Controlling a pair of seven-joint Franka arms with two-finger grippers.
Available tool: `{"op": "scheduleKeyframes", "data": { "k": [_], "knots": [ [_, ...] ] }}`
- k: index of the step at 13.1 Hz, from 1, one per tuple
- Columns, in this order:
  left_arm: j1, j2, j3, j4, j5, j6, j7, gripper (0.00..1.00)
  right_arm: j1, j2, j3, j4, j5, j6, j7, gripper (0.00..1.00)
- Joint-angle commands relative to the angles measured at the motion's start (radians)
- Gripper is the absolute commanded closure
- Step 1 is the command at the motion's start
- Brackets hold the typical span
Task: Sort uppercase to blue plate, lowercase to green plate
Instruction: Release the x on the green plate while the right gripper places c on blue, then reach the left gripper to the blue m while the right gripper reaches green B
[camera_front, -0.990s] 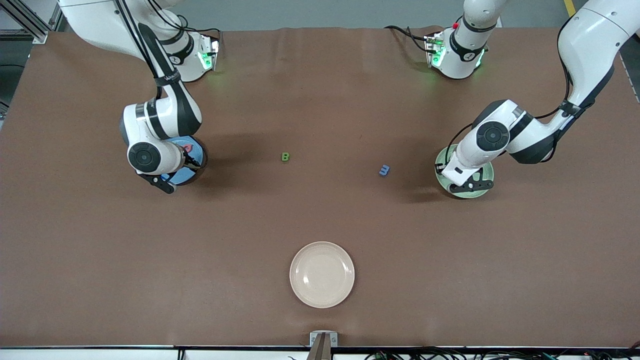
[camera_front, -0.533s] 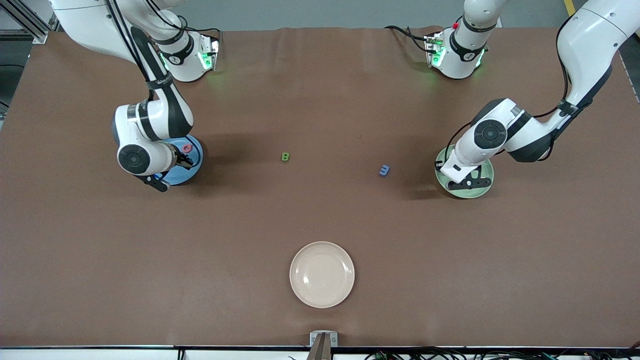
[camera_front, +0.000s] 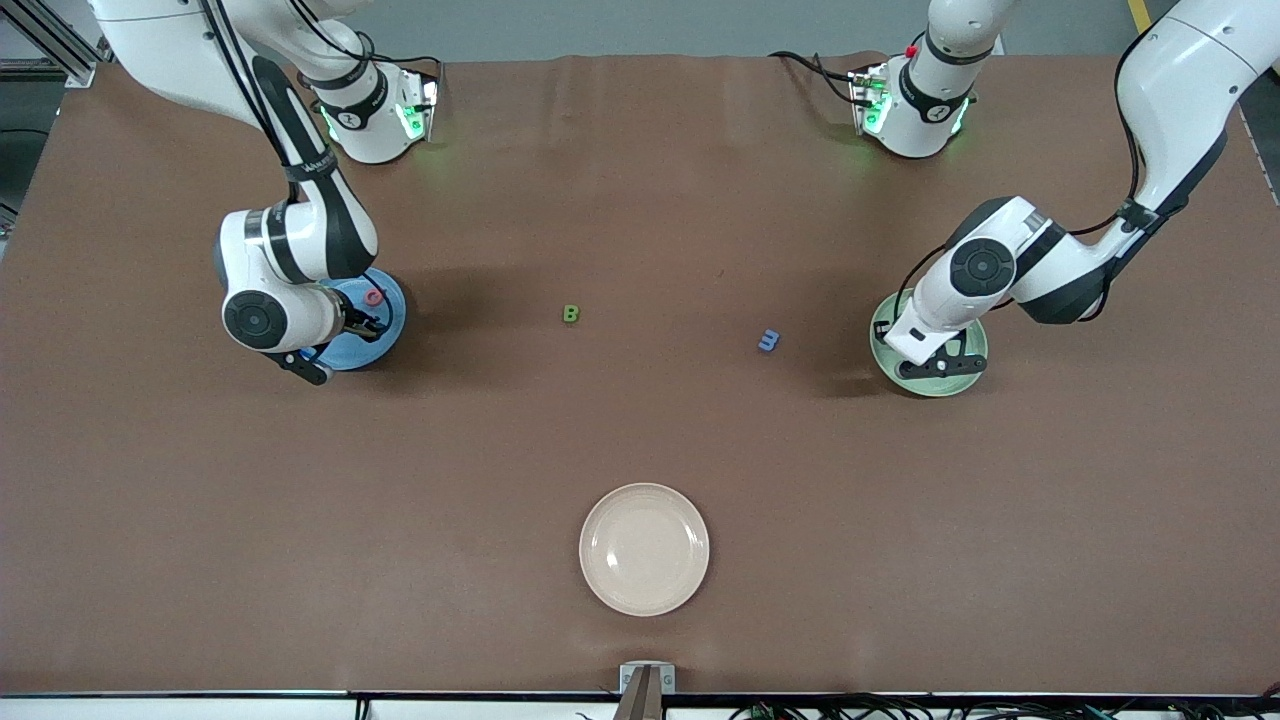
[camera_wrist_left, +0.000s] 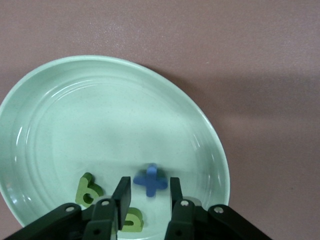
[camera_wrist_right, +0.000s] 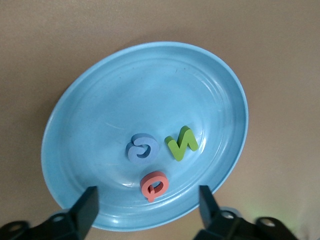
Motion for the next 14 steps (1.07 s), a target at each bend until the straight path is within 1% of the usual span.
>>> {"op": "scheduleKeyframes", "data": {
  "k": [1,3,5,6,8,10,12,14],
  "knots": [
    [0.013,-0.006,-0.031,-0.007,0.021,0.005,-0.009,0.15,-0.002,-0.035,0.013,-0.019,-0.008,0.000,0.010,0.00],
    [0.013,-0.006,-0.079,0.007,0.007,-0.013,-0.018,0.10,0.012,-0.038,0.022,-0.013,0.030,0.002,0.049,0.00],
    [0.003,-0.002,-0.131,0.037,-0.008,-0.035,-0.067,0.04,0.043,-0.040,0.042,0.001,0.123,0.009,0.081,0.00],
    [-0.020,-0.002,-0.143,0.056,-0.029,-0.039,-0.119,0.03,0.070,-0.038,0.042,0.013,0.144,0.019,0.113,0.00],
    [-0.108,0.000,-0.143,0.103,-0.074,-0.067,-0.209,0.01,0.145,-0.035,0.044,0.034,0.147,0.052,0.146,0.00],
    [-0.219,0.018,-0.121,0.151,-0.112,-0.071,-0.353,0.01,0.205,-0.032,0.044,0.048,0.161,0.103,0.204,0.00],
    [-0.333,0.035,-0.056,0.197,-0.112,-0.070,-0.465,0.01,0.273,-0.026,0.044,0.057,0.187,0.172,0.224,0.00],
    [-0.454,0.049,0.036,0.237,-0.114,-0.067,-0.560,0.01,0.322,0.014,0.044,0.102,0.239,0.238,0.273,0.00]
  ]
}}
